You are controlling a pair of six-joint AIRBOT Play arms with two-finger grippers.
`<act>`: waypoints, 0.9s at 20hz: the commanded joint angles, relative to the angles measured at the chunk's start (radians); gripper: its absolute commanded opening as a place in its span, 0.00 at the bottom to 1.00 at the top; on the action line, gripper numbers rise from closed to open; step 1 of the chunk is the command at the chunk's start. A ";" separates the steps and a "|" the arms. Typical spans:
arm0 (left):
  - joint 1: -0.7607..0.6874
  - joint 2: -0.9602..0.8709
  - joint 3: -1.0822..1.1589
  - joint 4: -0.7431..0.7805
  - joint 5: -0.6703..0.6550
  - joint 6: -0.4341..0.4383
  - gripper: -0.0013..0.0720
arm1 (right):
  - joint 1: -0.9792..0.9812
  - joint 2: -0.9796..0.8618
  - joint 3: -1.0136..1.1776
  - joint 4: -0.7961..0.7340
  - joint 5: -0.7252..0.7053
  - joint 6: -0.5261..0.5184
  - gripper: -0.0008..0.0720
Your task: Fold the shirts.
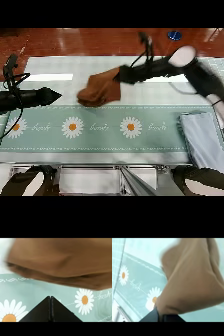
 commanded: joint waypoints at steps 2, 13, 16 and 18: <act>0.000 0.000 0.000 0.000 0.003 0.000 0.04 | -0.142 0.059 0.269 -0.219 0.217 0.122 0.04; -0.002 -0.001 0.000 -0.001 0.114 0.000 0.05 | -0.994 0.244 0.339 -0.206 0.785 0.095 0.04; -0.002 -0.006 0.000 -0.001 0.132 0.001 0.04 | -1.165 0.303 0.267 -0.231 0.821 0.103 0.04; -0.003 -0.014 0.000 -0.001 0.145 0.001 0.05 | -1.235 0.372 0.159 -0.352 0.821 0.091 0.04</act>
